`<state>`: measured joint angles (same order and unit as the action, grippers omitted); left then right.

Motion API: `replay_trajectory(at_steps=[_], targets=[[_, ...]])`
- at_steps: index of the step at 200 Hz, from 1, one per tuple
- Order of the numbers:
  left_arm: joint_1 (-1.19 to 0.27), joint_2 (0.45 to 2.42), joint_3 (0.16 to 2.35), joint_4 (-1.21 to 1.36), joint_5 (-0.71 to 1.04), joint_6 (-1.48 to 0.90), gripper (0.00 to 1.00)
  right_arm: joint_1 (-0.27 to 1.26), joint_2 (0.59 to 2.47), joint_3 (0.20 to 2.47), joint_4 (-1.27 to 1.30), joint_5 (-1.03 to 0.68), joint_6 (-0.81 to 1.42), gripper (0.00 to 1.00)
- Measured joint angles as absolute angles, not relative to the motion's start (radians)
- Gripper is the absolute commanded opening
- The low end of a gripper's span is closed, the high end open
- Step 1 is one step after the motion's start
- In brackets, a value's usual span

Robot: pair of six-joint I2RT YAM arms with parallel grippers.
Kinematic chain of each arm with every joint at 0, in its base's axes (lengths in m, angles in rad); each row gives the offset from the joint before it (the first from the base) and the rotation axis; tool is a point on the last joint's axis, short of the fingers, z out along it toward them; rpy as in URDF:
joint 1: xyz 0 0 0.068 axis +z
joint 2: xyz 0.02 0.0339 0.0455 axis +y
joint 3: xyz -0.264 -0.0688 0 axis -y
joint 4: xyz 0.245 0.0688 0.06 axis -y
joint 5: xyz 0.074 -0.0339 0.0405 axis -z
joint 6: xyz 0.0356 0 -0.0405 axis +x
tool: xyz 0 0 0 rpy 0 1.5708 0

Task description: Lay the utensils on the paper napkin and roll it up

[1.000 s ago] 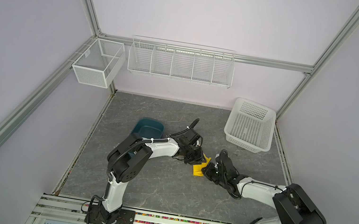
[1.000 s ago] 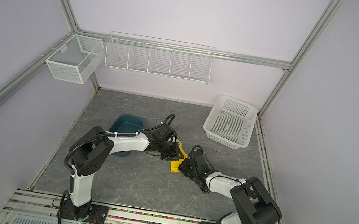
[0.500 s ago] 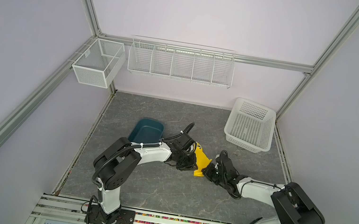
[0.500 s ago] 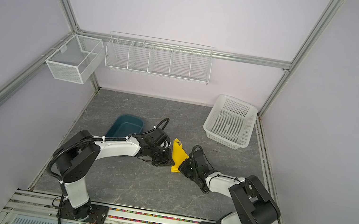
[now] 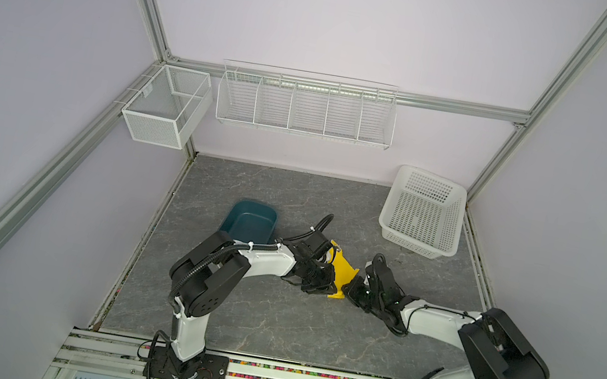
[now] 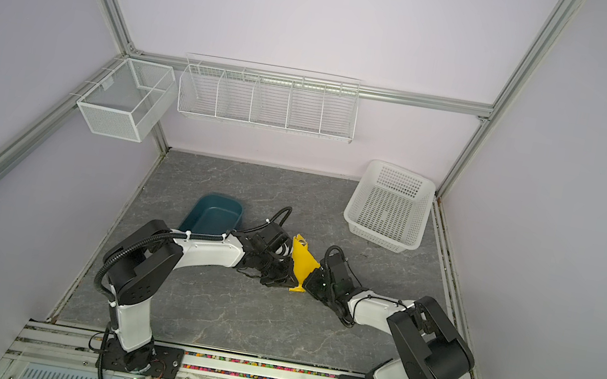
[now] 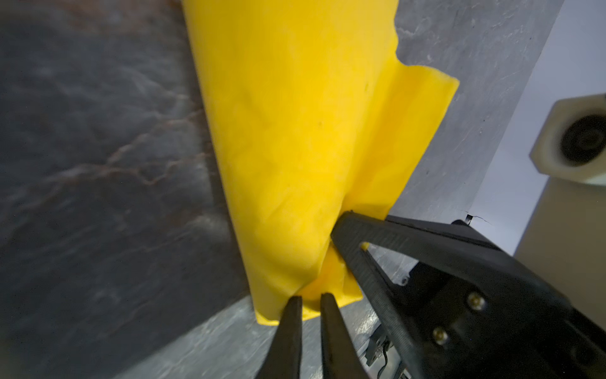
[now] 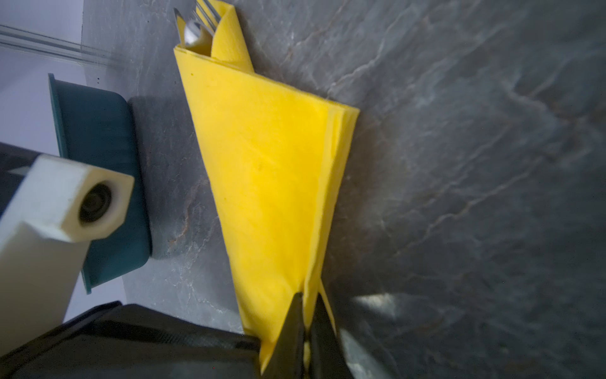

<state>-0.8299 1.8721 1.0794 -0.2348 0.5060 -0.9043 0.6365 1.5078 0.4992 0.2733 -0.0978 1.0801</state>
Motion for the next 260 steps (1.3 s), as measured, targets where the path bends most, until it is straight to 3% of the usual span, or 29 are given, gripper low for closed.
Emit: replay_trajectory(at_steps=[123,212,232,260], targets=[[-0.831,1.908,1.103,-0.225,0.510,-0.880,0.12,0.636,1.508,0.499,0.270,-0.097,1.073,0.11],[-0.832,1.910,1.103,-0.226,0.498,-0.851,0.11,0.609,1.500,0.525,0.225,-0.110,1.037,0.30],[-0.833,1.910,1.103,-0.226,0.498,-0.843,0.11,0.593,1.504,0.548,0.193,-0.117,1.028,0.27],[-0.833,1.910,1.115,-0.249,0.498,-0.825,0.12,0.574,1.526,0.570,0.191,-0.131,1.019,0.15]])
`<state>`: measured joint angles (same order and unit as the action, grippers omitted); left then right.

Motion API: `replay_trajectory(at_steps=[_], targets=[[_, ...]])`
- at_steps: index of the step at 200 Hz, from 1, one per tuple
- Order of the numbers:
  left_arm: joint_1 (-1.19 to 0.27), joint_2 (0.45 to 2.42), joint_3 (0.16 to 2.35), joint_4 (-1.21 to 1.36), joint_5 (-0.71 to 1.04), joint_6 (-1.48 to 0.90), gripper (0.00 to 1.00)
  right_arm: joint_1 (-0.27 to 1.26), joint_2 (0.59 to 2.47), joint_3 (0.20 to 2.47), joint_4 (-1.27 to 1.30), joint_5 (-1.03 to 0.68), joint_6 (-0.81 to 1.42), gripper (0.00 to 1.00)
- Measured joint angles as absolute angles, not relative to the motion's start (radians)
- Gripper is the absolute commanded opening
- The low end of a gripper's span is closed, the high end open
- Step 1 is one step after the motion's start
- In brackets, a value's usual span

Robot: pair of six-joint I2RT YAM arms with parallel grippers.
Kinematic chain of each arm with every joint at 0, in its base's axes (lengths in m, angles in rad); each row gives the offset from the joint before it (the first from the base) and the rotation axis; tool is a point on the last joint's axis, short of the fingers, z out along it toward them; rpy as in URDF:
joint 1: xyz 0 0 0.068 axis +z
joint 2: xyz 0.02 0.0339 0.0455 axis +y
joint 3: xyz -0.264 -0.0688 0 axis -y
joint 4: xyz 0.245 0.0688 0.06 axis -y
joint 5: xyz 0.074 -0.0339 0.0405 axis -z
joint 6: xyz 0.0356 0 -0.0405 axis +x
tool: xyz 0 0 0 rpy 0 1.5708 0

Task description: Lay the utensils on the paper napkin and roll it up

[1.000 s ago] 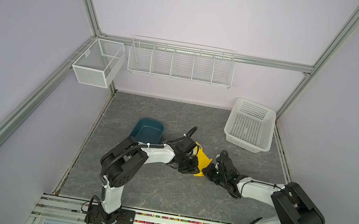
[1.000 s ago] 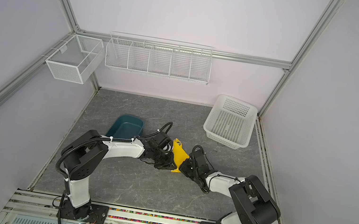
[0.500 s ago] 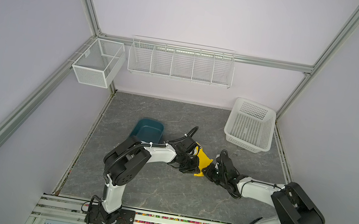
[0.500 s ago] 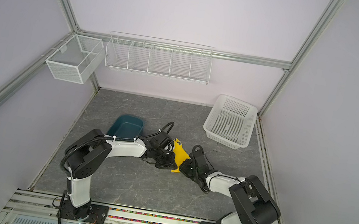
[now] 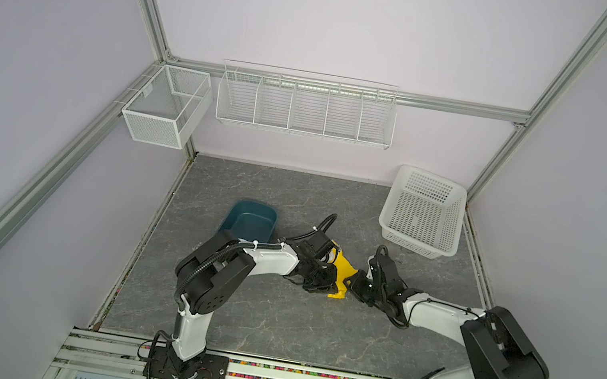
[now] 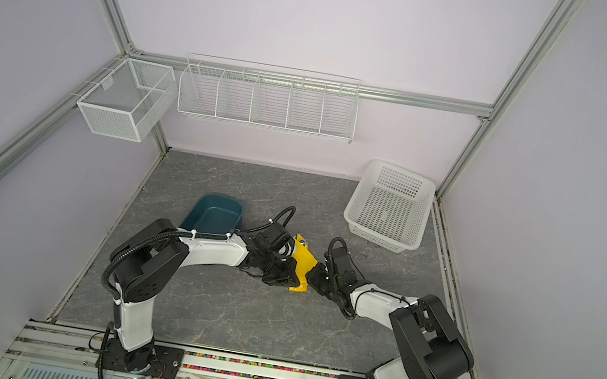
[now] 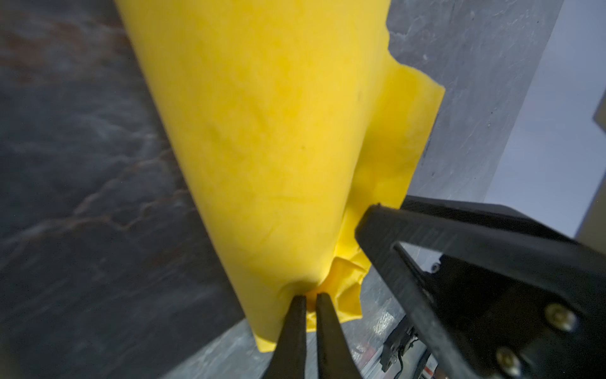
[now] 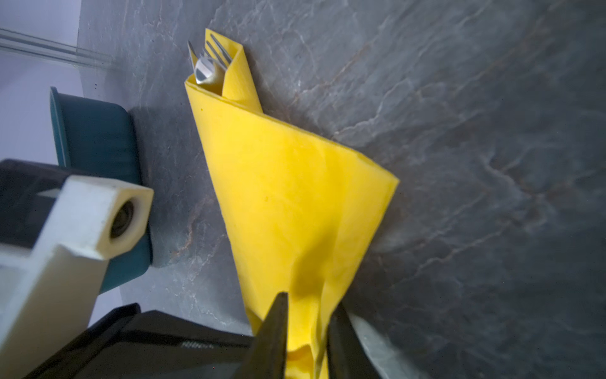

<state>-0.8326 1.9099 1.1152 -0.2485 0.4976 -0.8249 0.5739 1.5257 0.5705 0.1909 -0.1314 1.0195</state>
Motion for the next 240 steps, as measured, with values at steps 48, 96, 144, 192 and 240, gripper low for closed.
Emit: replay_trajectory(at_steps=[48,96,144,192,240], targets=[[-0.832,1.896,1.134,-0.293,0.495,-0.804,0.18,0.559,1.541,0.572,0.180,-0.140,1.017,0.06],[-0.832,1.866,1.156,-0.286,0.517,-0.810,0.14,0.558,1.541,0.572,0.181,-0.144,1.021,0.06],[-0.834,1.879,1.173,-0.281,0.544,-0.822,0.12,0.558,1.541,0.570,0.181,-0.144,1.021,0.06],[-0.852,1.946,1.181,-0.295,0.549,-0.807,0.11,0.558,1.541,0.570,0.181,-0.144,1.021,0.06],[-0.859,1.966,1.207,-0.360,0.519,-0.759,0.12,0.558,1.541,0.570,0.181,-0.150,1.021,0.06]])
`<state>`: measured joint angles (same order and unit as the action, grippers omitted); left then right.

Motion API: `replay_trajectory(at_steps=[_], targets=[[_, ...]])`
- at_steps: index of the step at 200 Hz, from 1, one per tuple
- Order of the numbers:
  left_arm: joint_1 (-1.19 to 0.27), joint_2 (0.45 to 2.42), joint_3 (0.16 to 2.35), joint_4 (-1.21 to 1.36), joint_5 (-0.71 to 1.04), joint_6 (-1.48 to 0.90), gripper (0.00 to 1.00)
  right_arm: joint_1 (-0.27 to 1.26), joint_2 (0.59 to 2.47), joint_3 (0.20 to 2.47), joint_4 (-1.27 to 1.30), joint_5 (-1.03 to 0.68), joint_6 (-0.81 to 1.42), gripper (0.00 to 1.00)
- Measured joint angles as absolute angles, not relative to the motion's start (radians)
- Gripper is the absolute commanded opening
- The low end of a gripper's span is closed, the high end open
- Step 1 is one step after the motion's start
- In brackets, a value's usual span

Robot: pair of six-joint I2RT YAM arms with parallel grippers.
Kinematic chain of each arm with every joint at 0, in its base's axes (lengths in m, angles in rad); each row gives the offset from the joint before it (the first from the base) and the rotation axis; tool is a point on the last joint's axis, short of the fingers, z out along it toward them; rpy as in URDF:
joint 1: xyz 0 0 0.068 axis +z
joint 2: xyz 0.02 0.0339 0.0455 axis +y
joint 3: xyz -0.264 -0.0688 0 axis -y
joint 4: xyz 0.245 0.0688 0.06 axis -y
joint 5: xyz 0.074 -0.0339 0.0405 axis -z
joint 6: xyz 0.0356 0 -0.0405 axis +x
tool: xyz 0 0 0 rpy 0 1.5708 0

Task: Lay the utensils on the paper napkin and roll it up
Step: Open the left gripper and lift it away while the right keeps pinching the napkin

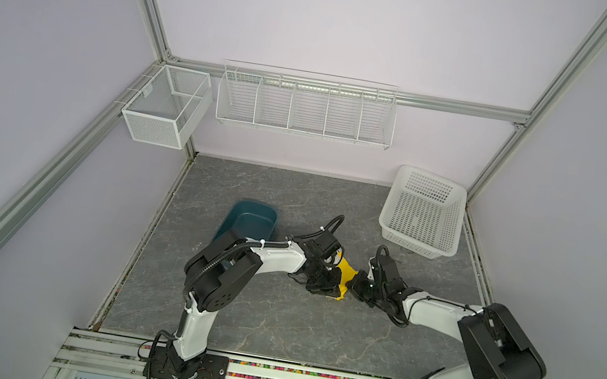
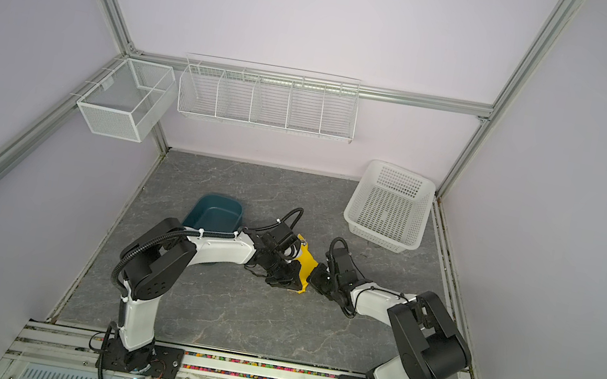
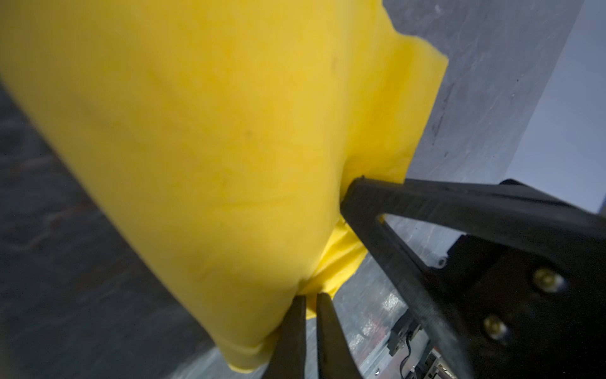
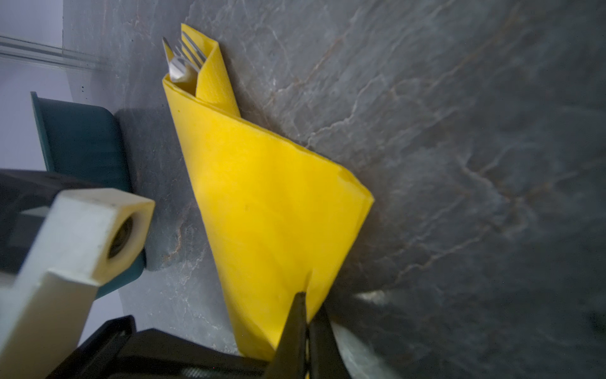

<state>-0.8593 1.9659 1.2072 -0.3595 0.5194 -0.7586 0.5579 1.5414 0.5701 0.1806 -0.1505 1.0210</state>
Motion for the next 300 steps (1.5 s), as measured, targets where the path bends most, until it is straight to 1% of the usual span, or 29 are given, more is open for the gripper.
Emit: replay_trajectory(at_steps=[64,101,178,191,202,211,226,245,260,281,300], targets=[[-0.865,1.922,1.214,-0.370,0.498,-0.754,0.18,0.558,1.542,0.570,0.181,-0.150,1.021,0.06],[-0.865,1.911,1.216,-0.341,0.507,-0.774,0.18,0.558,1.542,0.570,0.180,-0.150,1.021,0.06],[-0.867,1.963,1.216,-0.342,0.521,-0.776,0.16,0.558,1.542,0.570,0.180,-0.150,1.020,0.06],[-0.868,1.961,1.216,-0.343,0.517,-0.774,0.18,0.558,1.542,0.570,0.179,-0.150,1.019,0.06],[-0.871,1.950,1.215,-0.347,0.496,-0.773,0.24,0.558,1.542,0.570,0.179,-0.150,1.017,0.06],[-0.871,1.923,1.213,-0.361,0.458,-0.768,0.28,0.558,1.542,0.570,0.178,-0.150,1.016,0.06],[-0.868,1.851,1.204,-0.390,0.381,-0.775,0.33,0.558,1.542,0.570,0.175,-0.149,1.013,0.06],[-0.820,1.737,1.177,-0.393,0.327,-0.795,0.38,0.558,1.542,0.570,0.171,-0.149,1.011,0.06],[-0.746,1.682,1.155,-0.377,0.318,-0.808,0.39,0.558,1.542,0.570,0.169,-0.149,1.009,0.06],[-0.662,1.700,1.148,-0.362,0.326,-0.811,0.39,0.558,1.542,0.570,0.167,-0.149,1.005,0.06],[-0.651,1.749,1.148,-0.354,0.367,-0.815,0.38,0.558,1.542,0.570,0.162,-0.149,1.001,0.06]])
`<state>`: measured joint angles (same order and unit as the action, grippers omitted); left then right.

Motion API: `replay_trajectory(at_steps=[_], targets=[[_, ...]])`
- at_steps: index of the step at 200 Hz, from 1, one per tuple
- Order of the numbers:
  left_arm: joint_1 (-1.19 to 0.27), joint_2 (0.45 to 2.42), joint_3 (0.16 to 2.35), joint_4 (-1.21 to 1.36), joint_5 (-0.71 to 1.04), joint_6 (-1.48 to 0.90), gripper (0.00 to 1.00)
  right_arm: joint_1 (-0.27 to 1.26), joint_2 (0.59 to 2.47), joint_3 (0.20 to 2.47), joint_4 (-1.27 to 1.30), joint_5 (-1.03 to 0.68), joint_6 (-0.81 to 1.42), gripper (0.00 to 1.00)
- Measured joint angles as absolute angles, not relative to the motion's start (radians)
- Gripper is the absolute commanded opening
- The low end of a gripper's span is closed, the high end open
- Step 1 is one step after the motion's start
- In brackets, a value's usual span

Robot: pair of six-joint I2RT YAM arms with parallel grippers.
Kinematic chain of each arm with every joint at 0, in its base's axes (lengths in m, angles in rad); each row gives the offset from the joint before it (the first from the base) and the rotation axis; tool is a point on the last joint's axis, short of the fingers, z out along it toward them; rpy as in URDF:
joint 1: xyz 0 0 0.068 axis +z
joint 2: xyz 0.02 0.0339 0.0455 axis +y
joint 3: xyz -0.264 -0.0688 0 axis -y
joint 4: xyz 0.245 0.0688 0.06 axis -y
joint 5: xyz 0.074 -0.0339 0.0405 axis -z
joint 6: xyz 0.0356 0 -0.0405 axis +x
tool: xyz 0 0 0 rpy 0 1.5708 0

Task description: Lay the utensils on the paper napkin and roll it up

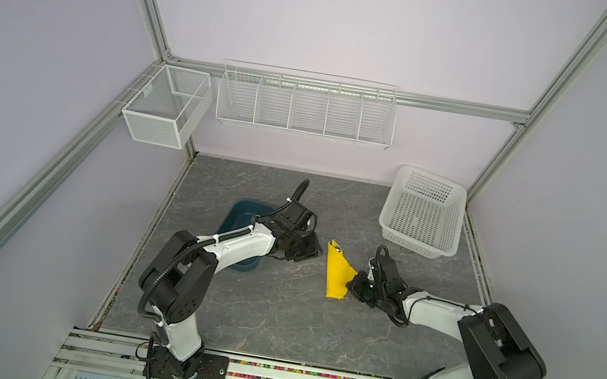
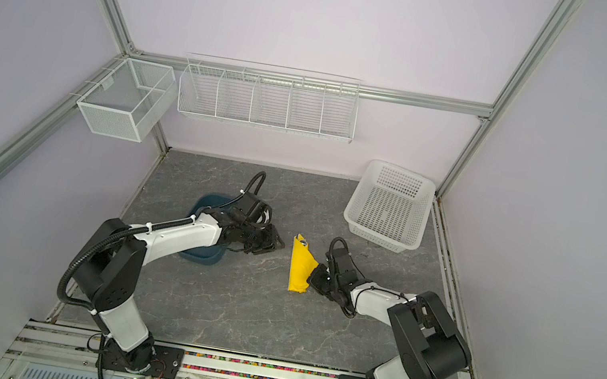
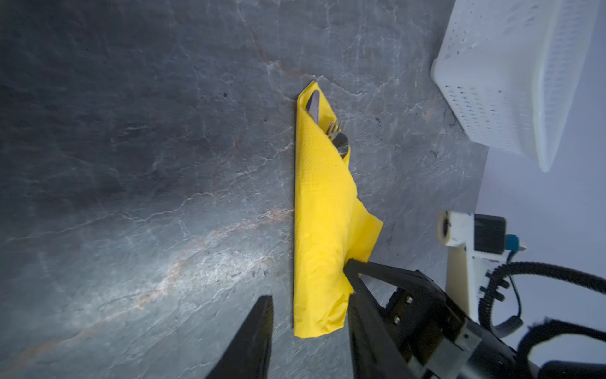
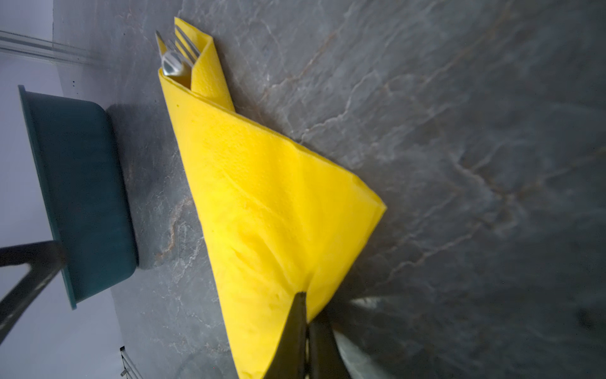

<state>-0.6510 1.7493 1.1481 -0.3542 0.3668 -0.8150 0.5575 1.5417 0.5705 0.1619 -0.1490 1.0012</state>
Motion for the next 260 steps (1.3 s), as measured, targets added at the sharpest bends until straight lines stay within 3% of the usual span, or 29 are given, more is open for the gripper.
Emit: replay_trajectory(at_steps=[86,182,230,260], targets=[[-0.684,1.916,1.203,-0.234,0.556,-0.874,0.24,0.558,1.541,0.578,0.142,-0.149,0.994,0.06],[-0.715,2.038,1.285,-0.278,0.573,-0.863,0.19,0.556,1.541,0.580,0.139,-0.151,0.994,0.07],[-0.719,2.041,1.288,-0.282,0.567,-0.855,0.18,0.545,1.541,0.580,0.155,-0.167,0.993,0.20],[-0.724,2.041,1.289,-0.282,0.564,-0.852,0.18,0.531,1.542,0.580,0.182,-0.184,0.999,0.34]])
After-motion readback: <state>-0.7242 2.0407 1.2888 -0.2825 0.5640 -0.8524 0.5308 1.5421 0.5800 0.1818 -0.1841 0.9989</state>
